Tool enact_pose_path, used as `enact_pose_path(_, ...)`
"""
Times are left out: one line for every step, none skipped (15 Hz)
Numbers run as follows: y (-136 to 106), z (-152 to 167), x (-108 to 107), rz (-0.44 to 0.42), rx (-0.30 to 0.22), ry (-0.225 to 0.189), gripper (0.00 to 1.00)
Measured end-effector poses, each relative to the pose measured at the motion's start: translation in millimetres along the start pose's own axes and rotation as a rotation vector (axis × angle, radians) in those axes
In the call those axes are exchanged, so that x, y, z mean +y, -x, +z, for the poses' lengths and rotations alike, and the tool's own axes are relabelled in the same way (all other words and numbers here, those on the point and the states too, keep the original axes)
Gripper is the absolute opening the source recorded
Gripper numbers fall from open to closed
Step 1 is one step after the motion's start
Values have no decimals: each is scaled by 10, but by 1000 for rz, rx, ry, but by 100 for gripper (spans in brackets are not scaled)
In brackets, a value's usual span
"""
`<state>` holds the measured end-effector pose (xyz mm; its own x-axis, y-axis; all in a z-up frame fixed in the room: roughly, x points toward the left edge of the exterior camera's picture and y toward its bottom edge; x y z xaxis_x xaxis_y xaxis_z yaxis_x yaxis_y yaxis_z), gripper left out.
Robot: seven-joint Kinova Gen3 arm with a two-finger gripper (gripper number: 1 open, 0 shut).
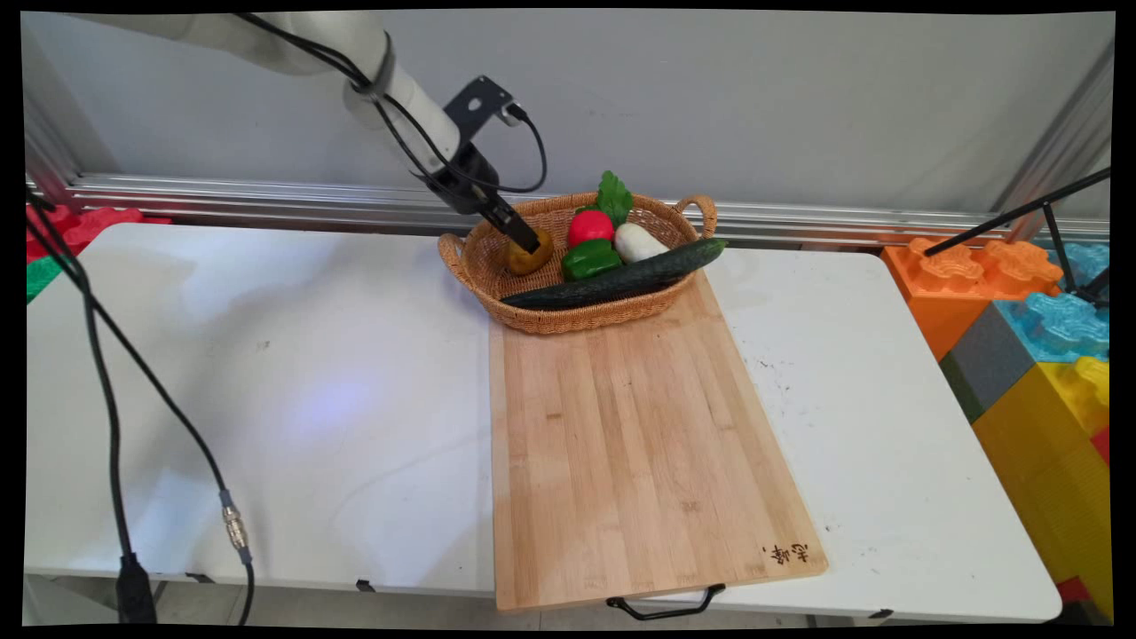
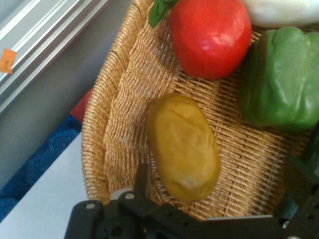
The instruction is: Pick up the potato from the vegetable basket
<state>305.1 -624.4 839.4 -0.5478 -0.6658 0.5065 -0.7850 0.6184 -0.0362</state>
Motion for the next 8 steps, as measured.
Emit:
enact_pose_path(-2,65,6,-7,-5,-4,100)
enact_pose_path(-7,118,10,-11,-9,-7,100)
enact_pose_path(-6,170,10,-15,-15,-13,100)
enact_pose_path(-1,195,6,-18,-18,-17,100)
enact_pose_path(2,233,3,-20,-23,-22,100)
enact_pose_path(5,272,-1,-22,-27,-27,100)
enact_pose_path(2,306,-1,-23,-29,-29,100)
enact_pose_path(0,341,1,-24,-31,-31,100)
